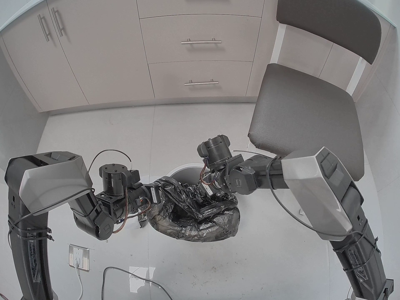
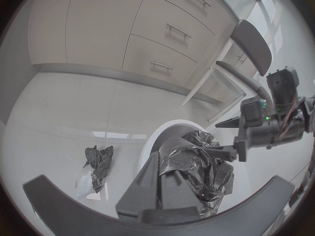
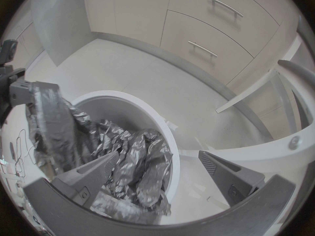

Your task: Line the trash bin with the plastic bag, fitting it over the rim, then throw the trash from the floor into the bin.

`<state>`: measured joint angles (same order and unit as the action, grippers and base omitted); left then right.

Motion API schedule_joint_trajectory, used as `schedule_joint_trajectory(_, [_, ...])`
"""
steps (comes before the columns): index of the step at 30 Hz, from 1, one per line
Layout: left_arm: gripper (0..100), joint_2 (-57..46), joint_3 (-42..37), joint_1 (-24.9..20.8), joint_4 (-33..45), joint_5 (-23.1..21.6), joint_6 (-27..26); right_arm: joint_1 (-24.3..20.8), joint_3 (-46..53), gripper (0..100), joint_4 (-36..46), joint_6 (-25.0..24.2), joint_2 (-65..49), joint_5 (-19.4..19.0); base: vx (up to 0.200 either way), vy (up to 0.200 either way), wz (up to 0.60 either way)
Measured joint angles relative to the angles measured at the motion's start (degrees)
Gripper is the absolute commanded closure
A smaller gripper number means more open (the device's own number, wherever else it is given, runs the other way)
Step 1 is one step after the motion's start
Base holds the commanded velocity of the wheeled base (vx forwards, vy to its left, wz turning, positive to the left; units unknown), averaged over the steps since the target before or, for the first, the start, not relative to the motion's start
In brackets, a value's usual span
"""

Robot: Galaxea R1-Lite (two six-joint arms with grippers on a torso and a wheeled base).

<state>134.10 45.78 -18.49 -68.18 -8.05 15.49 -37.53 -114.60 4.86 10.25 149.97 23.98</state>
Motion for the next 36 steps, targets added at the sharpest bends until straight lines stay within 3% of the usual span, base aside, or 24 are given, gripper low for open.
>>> schedule_joint_trajectory(10, [100, -1.5, -0.3, -0.1, 0.0, 0.0, 0.1, -2.4, 0.0, 0, 22.2, -5.6, -7.1, -0.4, 0.000, 0.000, 0.00])
schedule_joint_trajectory(16, [100, -2.1, -0.7, -0.1, 0.1, 0.0, 0.1, -5.2, 0.0, 0, 33.4, -13.2, -10.6, -5.5, 0.000, 0.000, 0.00])
schedule_joint_trajectory(30, [100, -2.3, -0.8, 0.0, 0.1, 0.0, 0.4, -9.7, 0.0, 0, 34.0, -14.6, -7.5, -7.0, 0.000, 0.000, 0.00])
schedule_joint_trajectory(36, [100, -2.3, -0.9, 0.0, 0.0, 0.0, 0.5, -10.0, 0.0, 0, 28.9, -14.2, -5.3, -6.8, 0.000, 0.000, 0.00])
